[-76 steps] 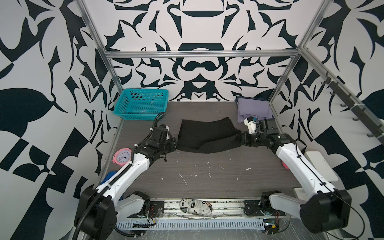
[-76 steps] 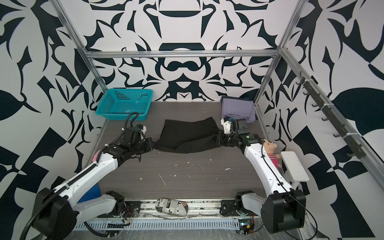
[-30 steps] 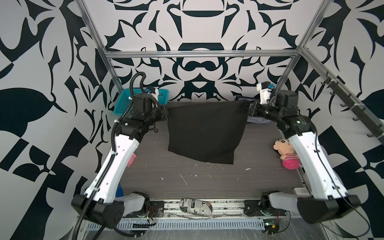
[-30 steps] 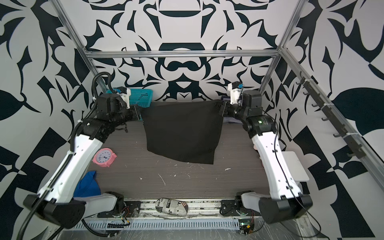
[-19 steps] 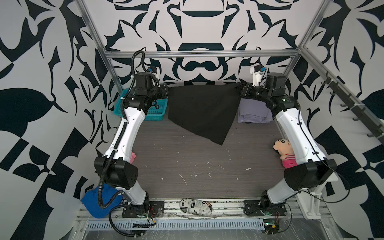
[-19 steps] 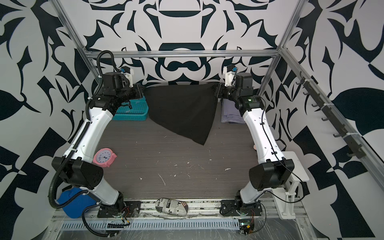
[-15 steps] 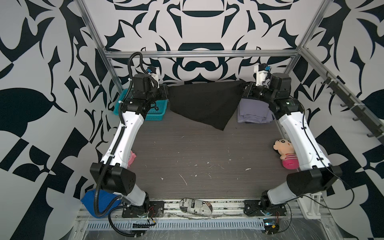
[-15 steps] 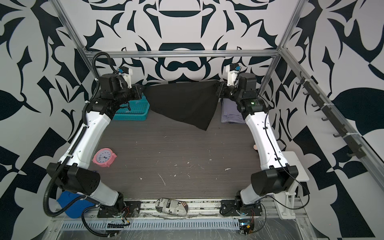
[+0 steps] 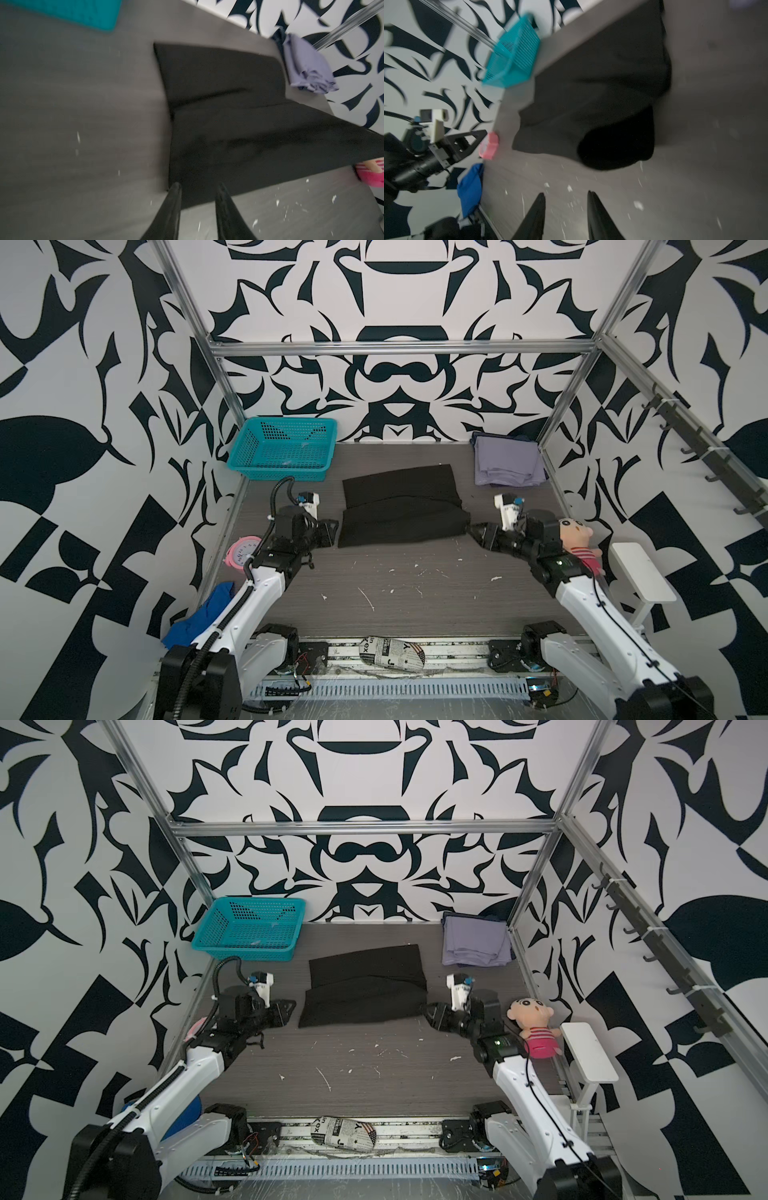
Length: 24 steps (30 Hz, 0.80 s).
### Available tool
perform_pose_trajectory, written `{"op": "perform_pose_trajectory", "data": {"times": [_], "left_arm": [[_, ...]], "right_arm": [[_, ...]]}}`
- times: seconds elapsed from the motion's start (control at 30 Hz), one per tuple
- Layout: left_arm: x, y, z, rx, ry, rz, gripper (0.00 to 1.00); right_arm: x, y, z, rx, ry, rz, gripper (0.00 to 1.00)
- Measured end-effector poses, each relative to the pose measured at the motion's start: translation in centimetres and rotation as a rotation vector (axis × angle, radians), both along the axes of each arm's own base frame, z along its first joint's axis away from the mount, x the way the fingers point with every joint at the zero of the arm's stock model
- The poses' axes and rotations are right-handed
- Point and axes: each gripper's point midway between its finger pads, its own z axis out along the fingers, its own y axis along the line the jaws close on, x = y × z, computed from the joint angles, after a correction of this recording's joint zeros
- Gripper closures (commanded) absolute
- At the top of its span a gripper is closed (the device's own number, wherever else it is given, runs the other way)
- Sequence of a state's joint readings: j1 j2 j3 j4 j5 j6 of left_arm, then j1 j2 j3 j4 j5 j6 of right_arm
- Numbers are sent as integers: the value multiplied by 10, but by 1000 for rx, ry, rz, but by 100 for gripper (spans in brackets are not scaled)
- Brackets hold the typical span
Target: Fold and stack the skirts
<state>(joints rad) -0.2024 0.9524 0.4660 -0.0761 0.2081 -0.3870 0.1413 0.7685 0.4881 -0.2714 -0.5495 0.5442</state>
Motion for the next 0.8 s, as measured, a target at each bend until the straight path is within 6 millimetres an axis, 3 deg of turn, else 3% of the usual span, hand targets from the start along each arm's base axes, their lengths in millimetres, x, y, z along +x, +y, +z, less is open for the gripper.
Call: {"op": "perform_pose_trajectory", "data": {"times": [0.03,0.1,0.17,0.23,0.3,0.33,0.4,0.47,0.63,0.8], "left_arm": [[-10,2,-2,-14,12,10,60],[-19,3,16,-47,-38,24,49],[-23,6,49,-87,-146,42,59],[-25,10,78,-102,-240,60,54],[-21,12,95,-93,-281,72,49],[-17,12,98,-85,-279,76,44],[1,9,95,-60,-233,69,34],[23,1,83,-43,-157,51,37],[80,-22,23,-20,57,-11,38],[108,-34,-37,3,216,-48,34]], "right_arm": [[-14,-4,-5,-13,19,-14,36],[-28,-12,11,-27,-43,-46,26],[-34,-19,40,-40,-138,-71,24],[-33,-21,80,-41,-234,-82,17],[-21,-19,101,-37,-267,-81,16],[-13,-17,103,-36,-260,-78,22],[11,-13,90,-45,-196,-71,39],[36,-6,65,-53,-100,-57,50],[84,30,-8,-175,122,49,49],[128,69,-37,-275,128,139,49]]}}
